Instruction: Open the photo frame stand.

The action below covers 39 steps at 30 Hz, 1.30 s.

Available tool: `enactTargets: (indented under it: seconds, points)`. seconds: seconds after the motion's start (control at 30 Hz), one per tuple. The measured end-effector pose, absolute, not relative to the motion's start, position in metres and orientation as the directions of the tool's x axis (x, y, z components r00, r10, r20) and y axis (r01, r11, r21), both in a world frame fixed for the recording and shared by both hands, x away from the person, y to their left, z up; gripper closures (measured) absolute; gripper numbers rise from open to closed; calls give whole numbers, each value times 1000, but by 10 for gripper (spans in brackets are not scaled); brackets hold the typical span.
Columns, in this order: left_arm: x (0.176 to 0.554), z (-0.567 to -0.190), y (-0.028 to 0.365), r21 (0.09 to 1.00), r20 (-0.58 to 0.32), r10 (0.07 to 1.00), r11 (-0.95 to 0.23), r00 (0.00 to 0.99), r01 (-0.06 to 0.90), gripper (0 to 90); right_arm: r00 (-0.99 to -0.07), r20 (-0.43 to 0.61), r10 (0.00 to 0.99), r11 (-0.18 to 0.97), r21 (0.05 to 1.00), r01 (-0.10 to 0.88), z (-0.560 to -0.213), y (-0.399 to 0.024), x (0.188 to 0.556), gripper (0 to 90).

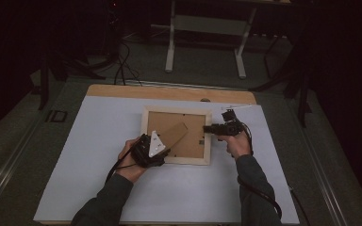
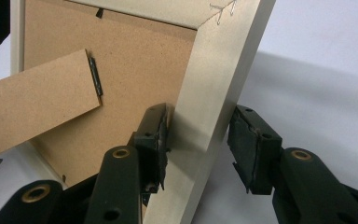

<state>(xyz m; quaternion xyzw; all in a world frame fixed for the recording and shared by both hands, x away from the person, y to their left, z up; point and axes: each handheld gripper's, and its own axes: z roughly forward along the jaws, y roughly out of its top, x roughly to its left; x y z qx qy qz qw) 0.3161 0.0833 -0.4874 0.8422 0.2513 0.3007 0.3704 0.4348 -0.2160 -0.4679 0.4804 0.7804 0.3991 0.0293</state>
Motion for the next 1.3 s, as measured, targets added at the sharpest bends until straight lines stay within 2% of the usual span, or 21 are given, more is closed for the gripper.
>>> enactTargets:
  seconds: [0.47, 0.57, 0.63, 0.7, 0.9, 1.07, 1.1, 1.17, 1.3]
  points:
    - [324, -490, 90, 778, 244, 639, -578, 729, 246, 353, -525, 343, 779, 200, 658, 726, -468, -216, 432, 581]
    - [325, -491, 90, 771, 234, 641, -580, 731, 261, 322, -520, 346, 781, 194, 658, 728, -468, -216, 432, 582]
    - [327, -491, 90, 763, 229, 646, -584, 728, 278, 249, -519, 346, 782, 193, 658, 728, -468, -215, 432, 583]
    - [328, -491, 90, 769, 213, 650, -572, 730, 284, 224, -518, 344, 783, 194, 656, 729, -468, -215, 432, 583]
    - [329, -485, 94, 788, 165, 651, -539, 741, 298, 224, -516, 343, 785, 194, 654, 731, -468, -215, 432, 583]
    - [335, -477, 106, 829, 32, 654, -439, 756, 345, 270, -517, 342, 785, 195, 655, 730, -468, -215, 432, 583]
    - [335, -477, 106, 829, 32, 654, -439, 756, 345, 285, -517, 342, 785, 195, 655, 730, -468, -215, 432, 583]
    - [340, -475, 113, 842, -61, 656, -371, 752, 391, 298, -516, 342, 785, 195, 655, 730, -468, -215, 432, 583]
    - [347, -477, 119, 823, -130, 662, -343, 738, 453, 295, -516, 342, 785, 194, 656, 730, -468, -215, 432, 583]
